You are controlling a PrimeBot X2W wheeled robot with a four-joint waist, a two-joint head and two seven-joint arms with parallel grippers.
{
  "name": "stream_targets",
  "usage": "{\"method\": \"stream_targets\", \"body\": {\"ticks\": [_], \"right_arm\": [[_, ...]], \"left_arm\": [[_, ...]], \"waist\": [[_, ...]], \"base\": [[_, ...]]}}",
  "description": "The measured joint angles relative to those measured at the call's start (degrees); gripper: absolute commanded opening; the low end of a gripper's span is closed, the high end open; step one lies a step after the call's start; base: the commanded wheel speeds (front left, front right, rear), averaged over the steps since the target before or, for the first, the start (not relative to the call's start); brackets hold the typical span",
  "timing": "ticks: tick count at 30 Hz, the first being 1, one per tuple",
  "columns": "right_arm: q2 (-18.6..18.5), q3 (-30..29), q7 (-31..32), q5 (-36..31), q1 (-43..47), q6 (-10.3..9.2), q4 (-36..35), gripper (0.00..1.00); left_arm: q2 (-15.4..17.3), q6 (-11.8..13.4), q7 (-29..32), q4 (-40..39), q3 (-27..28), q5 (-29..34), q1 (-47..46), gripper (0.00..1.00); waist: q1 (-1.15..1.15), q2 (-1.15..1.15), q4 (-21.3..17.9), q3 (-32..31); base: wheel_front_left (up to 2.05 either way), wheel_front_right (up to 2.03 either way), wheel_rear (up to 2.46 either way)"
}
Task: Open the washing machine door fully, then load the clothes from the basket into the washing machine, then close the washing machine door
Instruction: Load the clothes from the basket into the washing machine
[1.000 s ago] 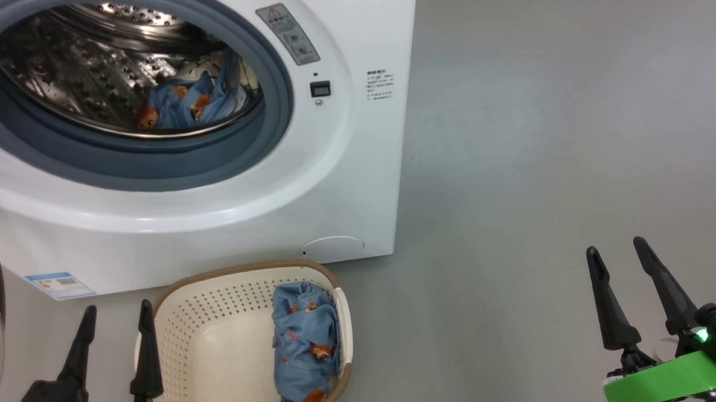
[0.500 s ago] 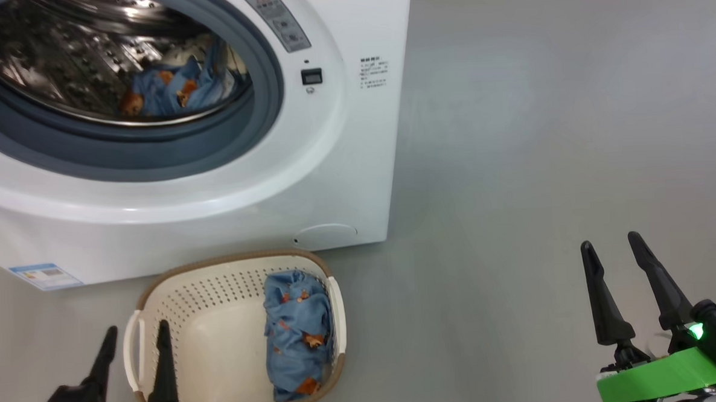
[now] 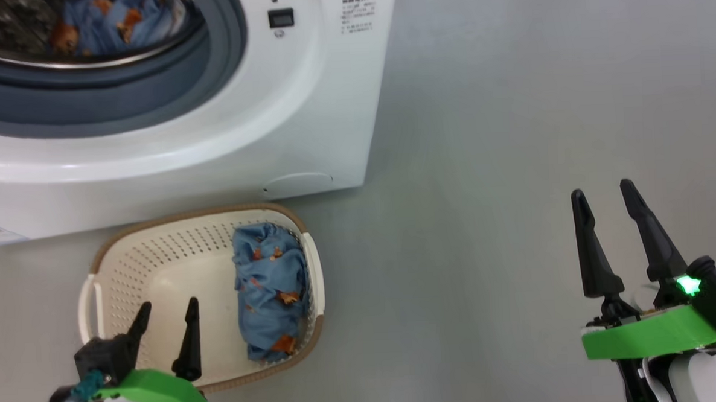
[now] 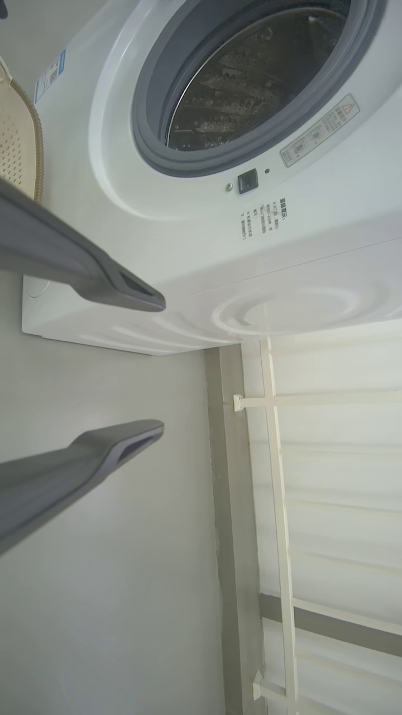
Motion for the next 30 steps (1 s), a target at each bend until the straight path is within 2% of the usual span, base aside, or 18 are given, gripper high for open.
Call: {"method": "stream_targets", "body": {"ticks": [14,30], "right_arm": [[1.8,1.6,0.0,0.0,-6.2,0.0,-0.6,1.0],[2.4,3.6,0.0,0.0,-11.8,0.0,-2.0,1.0]], "left_arm": [[3.0,0.0,0.0,12.4,-4.5,-3.2,-11.2,1.0],[6.7,0.0,0.0,22.6,-17.4,-11.7,-21.8,1.0]], "waist": [[0.0,0.0,-3.2,9.6],[-0.01,0.0,-7.0,20.3]], "base": [[0.0,0.0,0.0],[0.0,0.0,0.0]]}}
